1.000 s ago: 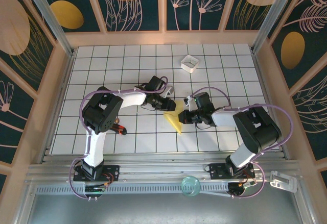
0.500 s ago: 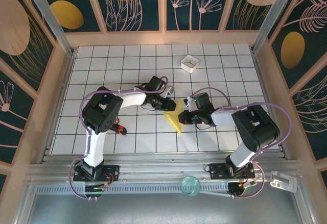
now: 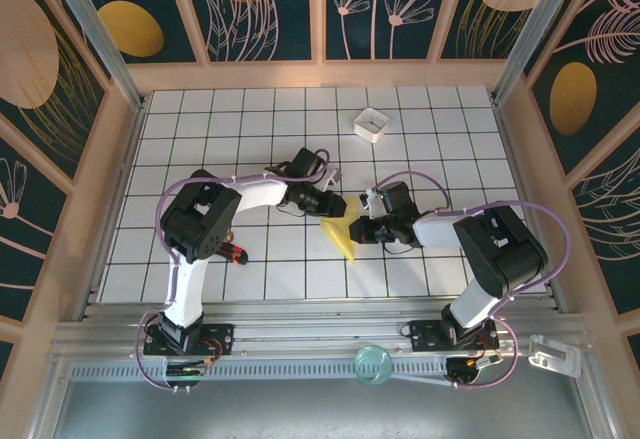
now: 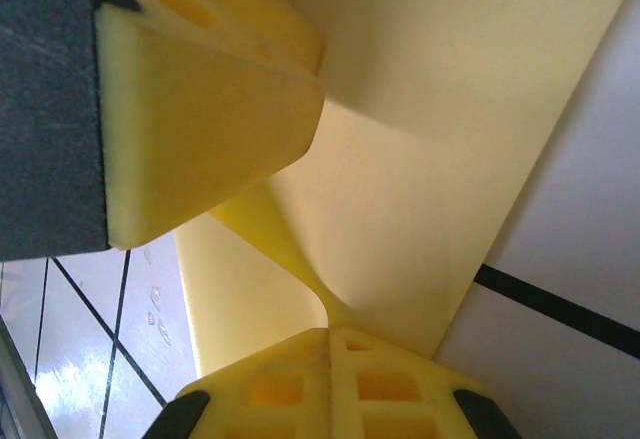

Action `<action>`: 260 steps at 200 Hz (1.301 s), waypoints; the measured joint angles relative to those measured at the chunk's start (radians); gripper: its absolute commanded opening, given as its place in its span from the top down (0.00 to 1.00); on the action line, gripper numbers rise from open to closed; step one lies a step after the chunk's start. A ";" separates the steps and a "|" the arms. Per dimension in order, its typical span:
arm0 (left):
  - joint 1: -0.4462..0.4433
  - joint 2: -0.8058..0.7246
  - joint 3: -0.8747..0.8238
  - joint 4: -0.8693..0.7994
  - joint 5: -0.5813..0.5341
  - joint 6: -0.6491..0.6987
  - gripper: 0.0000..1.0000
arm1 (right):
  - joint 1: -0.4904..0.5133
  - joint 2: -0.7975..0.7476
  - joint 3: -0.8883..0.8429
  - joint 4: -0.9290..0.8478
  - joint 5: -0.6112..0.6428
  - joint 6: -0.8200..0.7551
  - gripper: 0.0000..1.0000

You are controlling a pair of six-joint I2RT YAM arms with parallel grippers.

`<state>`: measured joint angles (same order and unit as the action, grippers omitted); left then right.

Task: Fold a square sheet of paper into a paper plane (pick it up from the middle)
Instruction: Third fold the triangle at the center of the table.

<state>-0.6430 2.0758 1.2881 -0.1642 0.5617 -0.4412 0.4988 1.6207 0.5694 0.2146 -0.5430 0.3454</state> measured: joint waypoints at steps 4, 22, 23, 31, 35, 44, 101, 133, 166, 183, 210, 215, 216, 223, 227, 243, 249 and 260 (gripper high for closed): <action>0.000 0.000 0.001 -0.001 -0.002 -0.003 0.59 | 0.000 0.000 0.000 0.001 0.000 0.000 1.00; -0.002 0.000 0.010 -0.007 -0.013 -0.013 0.56 | 0.000 0.000 -0.003 0.007 0.000 0.000 1.00; -0.002 0.000 0.011 -0.008 -0.015 -0.015 0.56 | 0.000 0.000 -0.003 0.006 0.000 0.000 1.00; -0.002 -0.001 0.014 -0.008 -0.025 -0.020 0.55 | 0.000 0.000 -0.003 0.007 0.000 0.000 1.00; -0.002 -0.003 0.015 -0.008 -0.032 -0.021 0.54 | 0.000 0.000 -0.003 0.007 0.000 0.000 1.00; 0.000 -0.010 0.015 -0.009 -0.049 -0.029 0.54 | 0.000 0.000 -0.003 0.007 0.000 0.000 1.00; 0.002 -0.217 -0.141 0.073 -0.097 -0.131 0.73 | 0.000 0.000 -0.003 0.007 0.000 0.000 1.00; -0.009 -0.295 -0.249 0.124 -0.099 -0.187 0.80 | 0.000 0.002 -0.003 0.010 0.000 0.000 1.00; -0.030 -0.303 -0.310 0.159 -0.092 -0.230 0.85 | 0.000 0.004 -0.003 0.013 -0.001 0.000 1.00; -0.037 -0.305 -0.338 0.181 -0.079 -0.251 0.87 | 0.000 0.004 -0.003 0.013 -0.001 0.000 1.00; -0.051 -0.305 -0.364 0.219 -0.056 -0.288 0.89 | 0.000 0.004 -0.003 0.013 -0.001 0.000 1.00; -0.055 -0.305 -0.364 0.224 -0.052 -0.291 0.89 | 0.000 0.004 -0.003 0.013 -0.001 0.000 1.00; -0.056 -0.305 -0.364 0.227 -0.050 -0.293 0.89 | 0.000 0.004 -0.003 0.013 -0.001 0.000 1.00; -0.060 -0.305 -0.364 0.237 -0.046 -0.299 0.90 | 0.000 0.004 -0.003 0.013 -0.001 0.000 1.00; -0.061 -0.305 -0.364 0.242 -0.045 -0.300 0.90 | 0.000 0.004 -0.003 0.013 -0.001 0.000 1.00; -0.068 -0.305 -0.364 0.263 -0.039 -0.311 0.90 | 0.000 0.004 -0.003 0.013 -0.001 0.000 1.00; -0.070 -0.304 -0.364 0.270 -0.037 -0.314 0.90 | 0.000 0.004 -0.003 0.013 -0.001 0.000 1.00; -0.071 -0.304 -0.364 0.282 -0.032 -0.317 0.90 | 0.000 0.004 -0.003 0.013 -0.001 0.000 1.00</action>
<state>-0.7136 1.7721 0.9241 0.1173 0.5297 -0.7582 0.4988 1.6245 0.5667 0.2276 -0.5442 0.3458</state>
